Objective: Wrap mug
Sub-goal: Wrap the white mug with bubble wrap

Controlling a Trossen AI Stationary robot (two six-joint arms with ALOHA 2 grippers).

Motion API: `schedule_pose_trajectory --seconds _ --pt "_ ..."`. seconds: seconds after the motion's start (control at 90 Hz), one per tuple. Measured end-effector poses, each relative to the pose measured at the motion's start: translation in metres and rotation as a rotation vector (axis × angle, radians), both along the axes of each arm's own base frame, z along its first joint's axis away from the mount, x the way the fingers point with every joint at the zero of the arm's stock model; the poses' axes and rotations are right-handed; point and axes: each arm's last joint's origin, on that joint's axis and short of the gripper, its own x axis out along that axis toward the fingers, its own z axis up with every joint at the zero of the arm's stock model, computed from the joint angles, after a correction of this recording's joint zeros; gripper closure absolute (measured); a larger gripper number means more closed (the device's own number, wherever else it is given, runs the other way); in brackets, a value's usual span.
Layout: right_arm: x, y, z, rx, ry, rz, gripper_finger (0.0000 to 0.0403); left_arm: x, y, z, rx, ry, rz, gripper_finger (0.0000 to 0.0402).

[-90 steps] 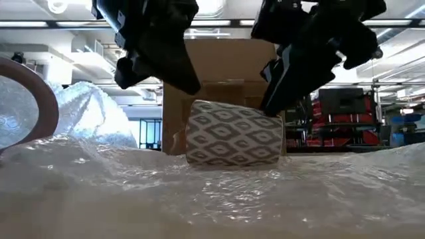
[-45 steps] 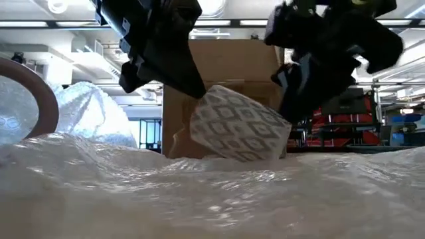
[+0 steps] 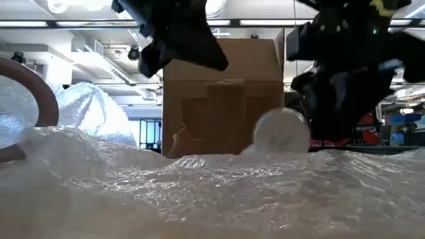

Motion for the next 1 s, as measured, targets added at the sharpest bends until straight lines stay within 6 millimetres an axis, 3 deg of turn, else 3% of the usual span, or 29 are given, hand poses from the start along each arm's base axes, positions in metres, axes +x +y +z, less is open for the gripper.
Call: schedule_pose_trajectory --seconds 0.178,0.367,0.544,0.7,0.856,1.0 --pt "-0.016 -0.012 0.038 -0.173 -0.101 -0.007 0.0281 0.004 -0.002 0.008 -0.016 -0.055 -0.005 0.0402" --pt "-0.032 -0.035 0.059 -0.291 -0.181 -0.127 0.0295 0.015 -0.004 0.003 -0.020 -0.124 -0.025 0.0402" --pt "-0.046 -0.057 0.035 -0.291 -0.144 -0.238 0.0308 0.031 -0.004 -0.019 0.026 -0.132 -0.049 0.0402" --pt "-0.042 -0.062 0.007 -0.270 -0.200 -0.248 0.0324 0.043 0.006 -0.045 0.037 -0.085 -0.010 0.0402" --pt "-0.030 -0.055 0.005 -0.150 -0.258 -0.173 0.0344 0.049 0.010 -0.063 0.015 -0.063 0.013 0.0402" --pt "-0.023 -0.050 0.016 -0.083 -0.325 -0.126 0.0363 0.052 0.008 -0.074 -0.022 -0.047 -0.021 0.0402"
